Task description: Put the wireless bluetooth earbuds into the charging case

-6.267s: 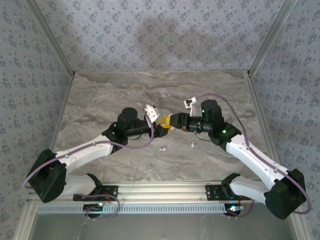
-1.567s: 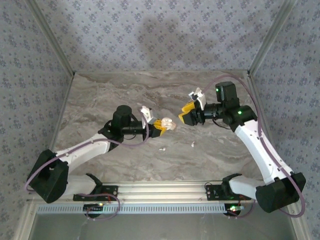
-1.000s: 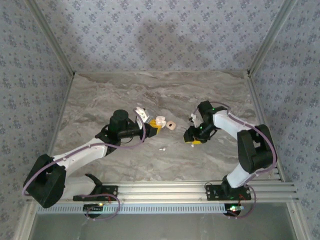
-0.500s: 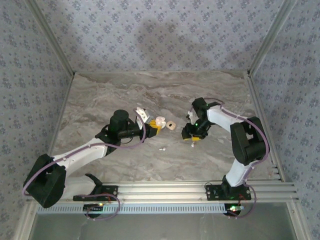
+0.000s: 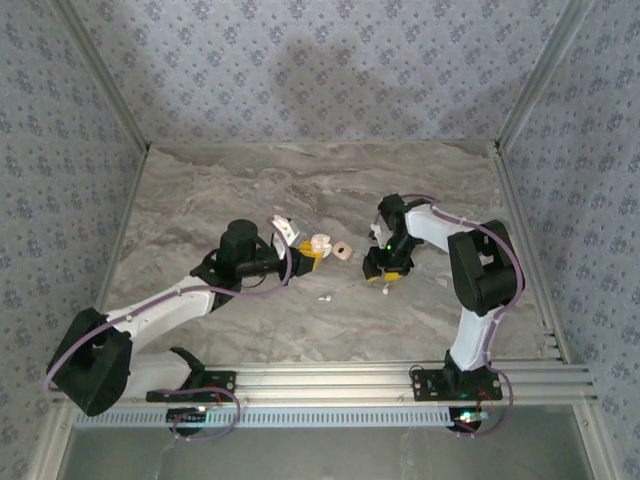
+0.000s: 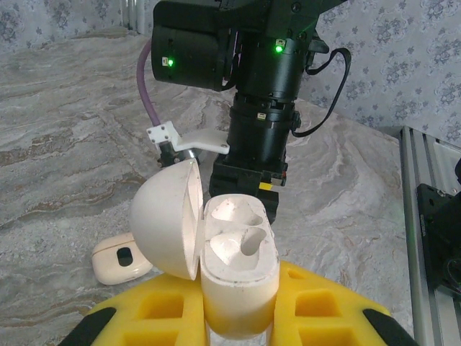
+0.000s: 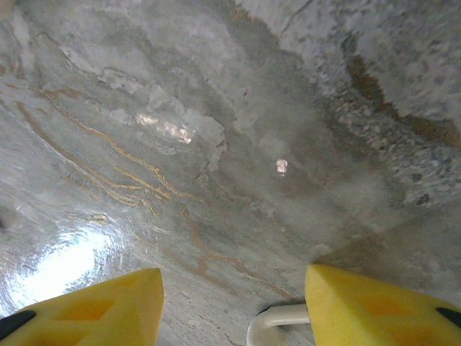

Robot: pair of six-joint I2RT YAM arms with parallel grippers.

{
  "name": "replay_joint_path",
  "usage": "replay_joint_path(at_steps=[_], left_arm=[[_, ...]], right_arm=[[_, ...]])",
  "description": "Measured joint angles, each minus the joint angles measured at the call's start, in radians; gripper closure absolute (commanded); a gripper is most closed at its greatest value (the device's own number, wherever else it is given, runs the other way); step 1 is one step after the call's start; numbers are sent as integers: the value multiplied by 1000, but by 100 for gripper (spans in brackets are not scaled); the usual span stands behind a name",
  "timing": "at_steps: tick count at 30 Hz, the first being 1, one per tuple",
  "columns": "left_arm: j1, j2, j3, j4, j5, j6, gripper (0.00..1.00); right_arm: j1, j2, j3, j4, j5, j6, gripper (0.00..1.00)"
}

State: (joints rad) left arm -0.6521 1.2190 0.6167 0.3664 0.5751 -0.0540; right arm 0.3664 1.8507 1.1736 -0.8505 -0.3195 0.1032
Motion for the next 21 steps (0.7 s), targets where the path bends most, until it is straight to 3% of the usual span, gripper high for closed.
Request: replay_joint_path(at_steps=[21], left_arm=[[5,0,-3,1,4,-27,83]], right_arm=[[79,-120,-2,-227,108,-42,48]])
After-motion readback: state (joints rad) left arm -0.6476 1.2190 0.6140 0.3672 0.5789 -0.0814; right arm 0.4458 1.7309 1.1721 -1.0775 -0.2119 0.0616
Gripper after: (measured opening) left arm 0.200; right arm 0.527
